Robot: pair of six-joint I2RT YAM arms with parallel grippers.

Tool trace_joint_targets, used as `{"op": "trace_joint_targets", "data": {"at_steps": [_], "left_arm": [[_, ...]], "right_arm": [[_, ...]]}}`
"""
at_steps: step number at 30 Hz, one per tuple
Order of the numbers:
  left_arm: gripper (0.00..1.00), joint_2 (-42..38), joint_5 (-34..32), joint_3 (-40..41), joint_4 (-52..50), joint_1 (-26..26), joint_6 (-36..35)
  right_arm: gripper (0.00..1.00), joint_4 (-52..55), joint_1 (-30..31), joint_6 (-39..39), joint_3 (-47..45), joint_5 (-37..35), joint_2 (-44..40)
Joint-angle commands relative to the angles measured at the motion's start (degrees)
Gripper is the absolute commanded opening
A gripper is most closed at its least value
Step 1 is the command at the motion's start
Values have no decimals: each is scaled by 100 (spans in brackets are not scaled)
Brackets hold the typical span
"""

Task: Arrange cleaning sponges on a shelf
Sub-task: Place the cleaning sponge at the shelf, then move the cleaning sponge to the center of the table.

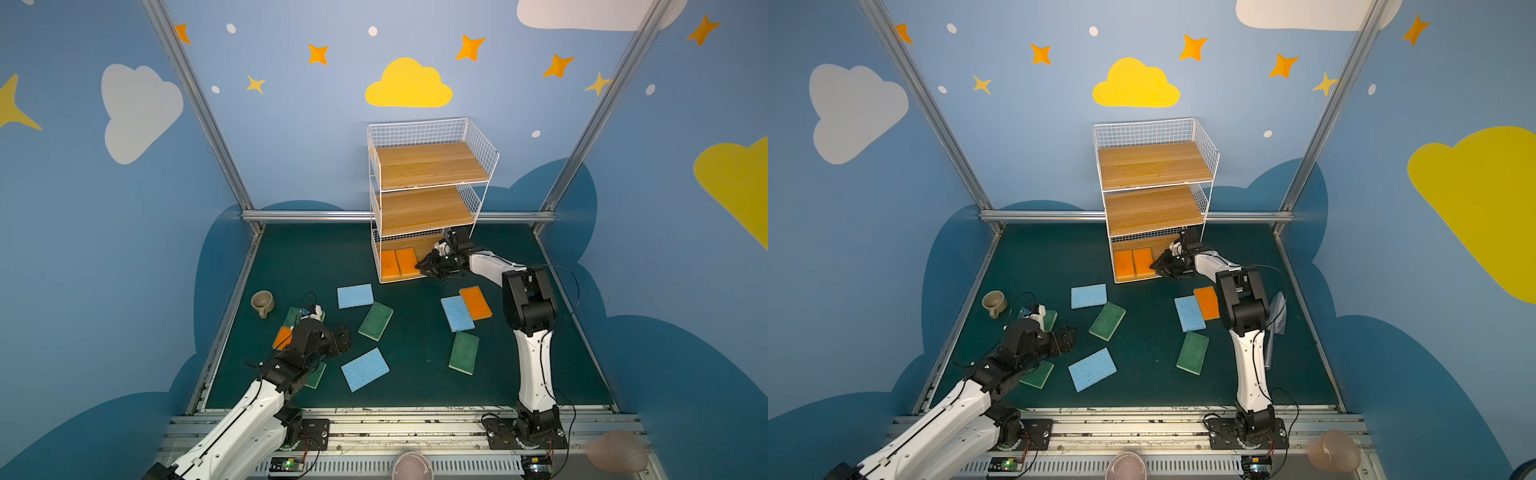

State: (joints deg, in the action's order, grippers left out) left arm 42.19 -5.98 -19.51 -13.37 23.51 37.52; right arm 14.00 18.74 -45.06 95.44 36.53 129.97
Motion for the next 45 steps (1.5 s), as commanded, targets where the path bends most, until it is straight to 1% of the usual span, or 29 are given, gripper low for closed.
{"op": "trace_joint_targets", "data": {"at_steps": [1, 6, 10, 14, 18, 23, 26, 29, 32, 35, 37, 41, 45], "left_arm": [[100, -45, -26, -231, -180, -27, -60], [99, -28, -143, -378, -519, -37, 4], [99, 107, -311, -594, -1078, -162, 238], [99, 234, -470, -796, -1605, -384, 504], [99, 413, -807, -1087, -2319, -612, 1074], [99, 466, -750, -1414, -2863, -781, 1201], [100, 302, -806, -1373, -3012, -898, 1372], [99, 163, -776, -1358, -3237, -1129, 1491], [100, 261, -734, -1393, -3445, -1430, 1420], [99, 560, -520, -1454, -3316, -1638, 1331], [99, 785, -342, -1494, -3056, -1790, 1193], [100, 1156, -19, -1547, -2483, -2068, 875], [98, 1460, 34, -1649, -2047, -2146, 629]], "right_arm": [[37, 22, -2, 62, 53, 11, -66], [45, 74, -39, 180, -184, -63, -357], [51, 51, -46, 274, -469, -144, -641], [53, 21, -64, 357, -777, -168, -931], [55, 50, -73, 452, -1107, -242, -1262], [58, 51, -78, 554, -1642, -318, -1786], [60, 27, -81, 625, -2020, -394, -2177], [61, -8, -83, 674, -2425, -488, -2606], [61, -259, -73, 609, -2948, -493, -3006], [61, -534, -75, 469, -3302, -393, -3233], [61, -607, -72, 445, -3420, -316, -3285], [60, -603, -86, 437, -3435, -218, -3324], [57, -752, -73, 351, -3505, -149, -3408]]}}
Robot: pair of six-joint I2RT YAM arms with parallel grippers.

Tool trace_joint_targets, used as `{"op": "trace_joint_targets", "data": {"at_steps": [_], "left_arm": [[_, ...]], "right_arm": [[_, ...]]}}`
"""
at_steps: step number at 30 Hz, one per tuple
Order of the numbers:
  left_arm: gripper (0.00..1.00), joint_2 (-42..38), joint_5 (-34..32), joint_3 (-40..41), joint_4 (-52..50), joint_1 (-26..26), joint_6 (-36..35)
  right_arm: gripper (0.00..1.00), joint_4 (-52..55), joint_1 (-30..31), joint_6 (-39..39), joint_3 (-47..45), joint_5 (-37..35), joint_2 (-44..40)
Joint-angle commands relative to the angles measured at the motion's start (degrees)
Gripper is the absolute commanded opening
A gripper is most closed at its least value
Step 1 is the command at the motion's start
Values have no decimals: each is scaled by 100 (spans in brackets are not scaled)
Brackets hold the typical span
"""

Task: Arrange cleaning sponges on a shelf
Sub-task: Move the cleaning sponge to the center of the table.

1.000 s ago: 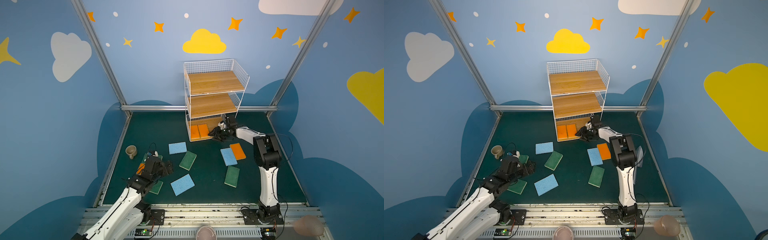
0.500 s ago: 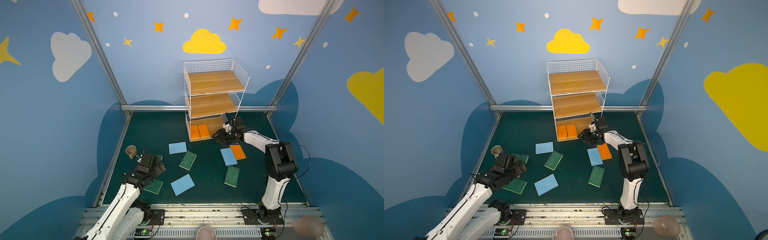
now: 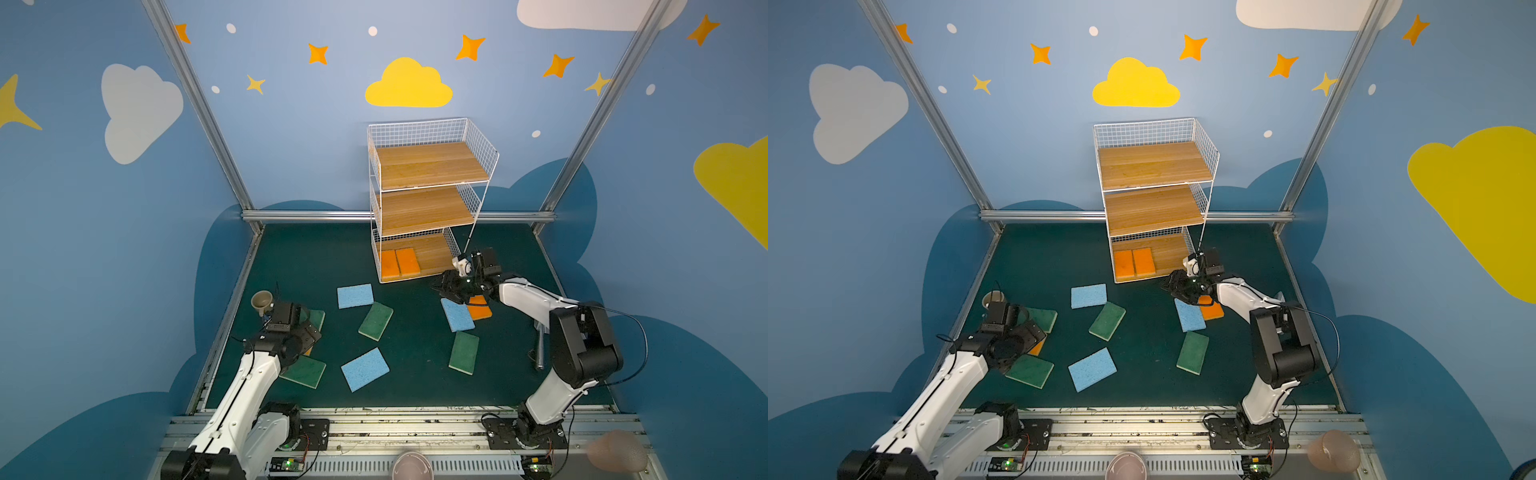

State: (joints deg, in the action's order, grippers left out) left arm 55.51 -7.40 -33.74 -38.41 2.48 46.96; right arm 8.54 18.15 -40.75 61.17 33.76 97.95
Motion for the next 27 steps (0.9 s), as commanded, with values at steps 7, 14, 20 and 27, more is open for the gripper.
{"op": "trace_joint_targets", "data": {"at_steps": [7, 14, 20, 27], "left_arm": [[70, 880, 86, -549, 419, -61, -456], [44, 1134, 61, -461, 549, -58, -512], [40, 1607, 308, -441, 742, -59, -556], [36, 1927, 582, -170, 1281, 217, -314]], "right_arm": [[53, -283, -15, -142, -86, 252, -153], [52, -337, -13, -169, -112, 280, -111], [51, -335, -22, -176, -113, 276, -105], [51, -362, -14, -196, -123, 310, -145]]}}
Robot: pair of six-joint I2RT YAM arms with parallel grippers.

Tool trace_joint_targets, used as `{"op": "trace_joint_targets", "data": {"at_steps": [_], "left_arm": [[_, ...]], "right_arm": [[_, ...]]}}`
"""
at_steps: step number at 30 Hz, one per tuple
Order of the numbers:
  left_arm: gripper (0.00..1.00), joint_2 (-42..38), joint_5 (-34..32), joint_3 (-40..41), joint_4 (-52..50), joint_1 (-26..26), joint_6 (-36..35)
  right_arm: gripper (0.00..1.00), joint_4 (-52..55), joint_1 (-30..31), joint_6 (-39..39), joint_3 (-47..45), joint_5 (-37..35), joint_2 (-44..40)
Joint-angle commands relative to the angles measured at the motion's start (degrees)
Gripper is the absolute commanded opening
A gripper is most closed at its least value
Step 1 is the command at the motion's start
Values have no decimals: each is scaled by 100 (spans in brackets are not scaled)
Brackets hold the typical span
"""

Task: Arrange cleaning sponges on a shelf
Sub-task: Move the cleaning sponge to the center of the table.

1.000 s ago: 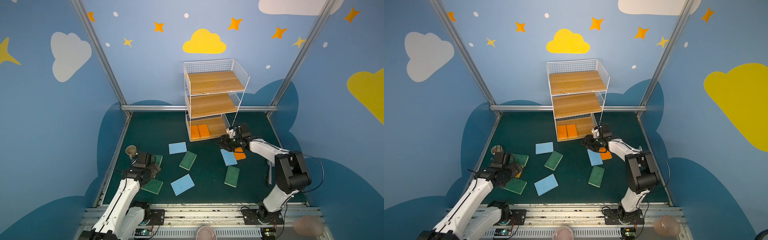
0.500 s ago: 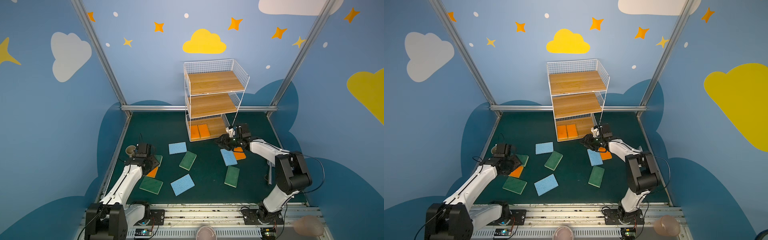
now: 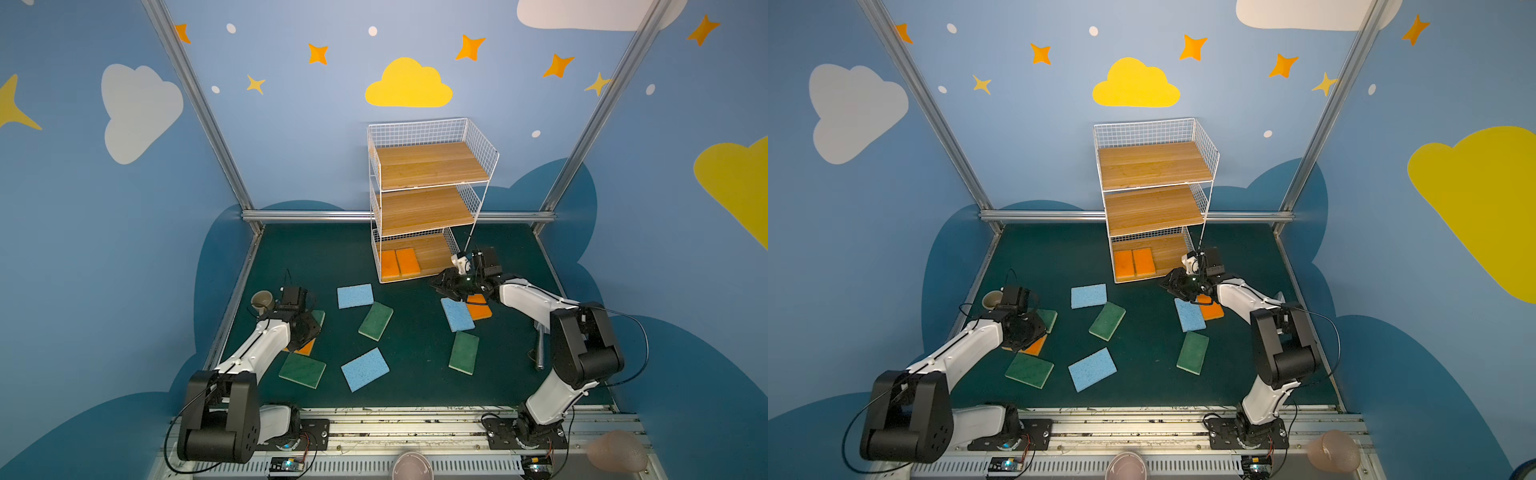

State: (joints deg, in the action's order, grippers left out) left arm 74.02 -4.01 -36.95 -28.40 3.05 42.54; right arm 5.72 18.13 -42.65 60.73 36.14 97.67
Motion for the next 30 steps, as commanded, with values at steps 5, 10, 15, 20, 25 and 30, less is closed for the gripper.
{"op": "trace_joint_targets", "data": {"at_steps": [5, 10, 15, 20, 25, 30], "left_arm": [[35, 278, 35, -22, 540, 1007, 453], [36, 963, 81, -521, 940, 1920, 836], [42, 1837, 28, -1717, 795, 2775, 885], [70, 1809, -1, -2442, 461, 3063, 678], [86, 1000, -52, -2097, 468, 3070, 565], [87, 129, -47, -1297, 446, 3066, 520]], "right_arm": [[51, -63, -13, -6, -79, 95, -143], [51, -41, -13, 2, -83, 123, -158], [51, 207, -14, 146, -27, 117, -290], [51, 621, 19, 435, 110, 124, -336], [50, 1253, 314, 969, 563, 129, -127], [36, 2191, 937, 1660, 1465, -22, 397]]}}
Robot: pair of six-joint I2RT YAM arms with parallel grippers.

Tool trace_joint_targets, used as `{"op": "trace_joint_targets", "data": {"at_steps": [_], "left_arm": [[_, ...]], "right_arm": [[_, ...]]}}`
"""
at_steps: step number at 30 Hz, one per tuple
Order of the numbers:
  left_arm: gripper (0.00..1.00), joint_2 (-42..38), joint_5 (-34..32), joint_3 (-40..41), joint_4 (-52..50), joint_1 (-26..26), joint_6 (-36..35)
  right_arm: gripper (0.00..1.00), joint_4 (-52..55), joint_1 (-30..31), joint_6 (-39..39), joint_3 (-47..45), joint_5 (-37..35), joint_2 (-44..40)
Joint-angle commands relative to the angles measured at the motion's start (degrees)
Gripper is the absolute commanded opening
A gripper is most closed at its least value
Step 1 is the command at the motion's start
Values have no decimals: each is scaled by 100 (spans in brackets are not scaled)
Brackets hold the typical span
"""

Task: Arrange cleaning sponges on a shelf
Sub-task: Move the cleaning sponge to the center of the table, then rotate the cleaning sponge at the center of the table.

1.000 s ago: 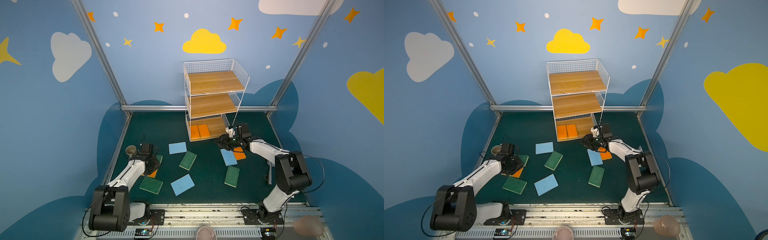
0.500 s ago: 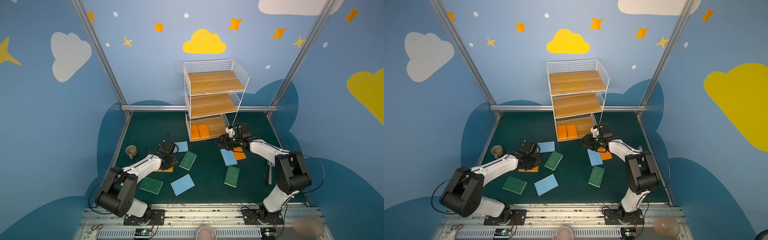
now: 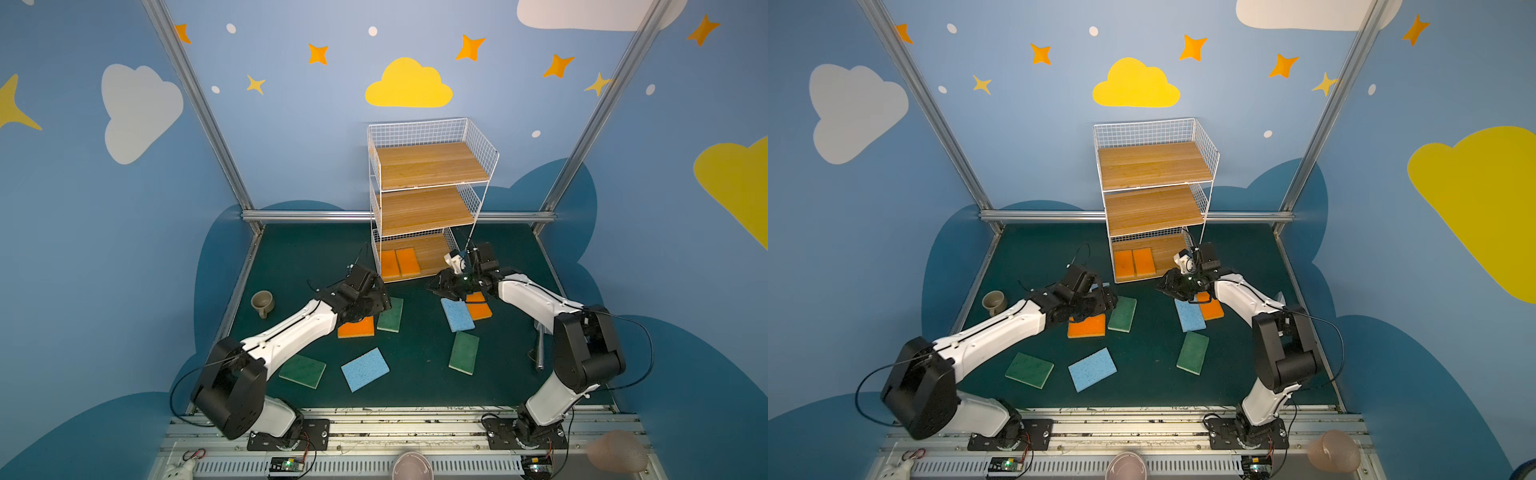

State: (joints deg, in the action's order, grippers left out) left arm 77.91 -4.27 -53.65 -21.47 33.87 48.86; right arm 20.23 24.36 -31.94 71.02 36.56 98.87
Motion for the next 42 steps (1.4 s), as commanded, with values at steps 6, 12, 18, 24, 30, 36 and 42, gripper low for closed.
{"op": "trace_joint_targets", "data": {"at_steps": [6, 12, 18, 24, 30, 36, 42], "left_arm": [[59, -1198, -371, 1476, -404, 31, -63], [19, -1760, -478, 2346, -33, 32, 163], [9, -1461, -473, 2542, 161, -64, 278], [8, -1196, -316, 2767, 499, -371, 318], [8, -1051, -184, 2909, 779, -671, 291], [8, -609, -71, 2875, 1083, -875, 225], [7, -240, -73, 2691, 1079, -1003, 73]], "right_arm": [[1, 1081, 838, 670, 1326, -91, 1163], [0, 1275, 1272, 615, 2161, -214, 1952], [0, 1333, 1655, 621, 2672, -537, 2444], [0, 1033, 1935, 561, 2764, -918, 2679], [0, 845, 1968, 538, 2902, -1242, 2891], [0, 980, 1998, 650, 3002, -1497, 3075], [0, 915, 2041, 686, 2696, -1593, 2922]]}}
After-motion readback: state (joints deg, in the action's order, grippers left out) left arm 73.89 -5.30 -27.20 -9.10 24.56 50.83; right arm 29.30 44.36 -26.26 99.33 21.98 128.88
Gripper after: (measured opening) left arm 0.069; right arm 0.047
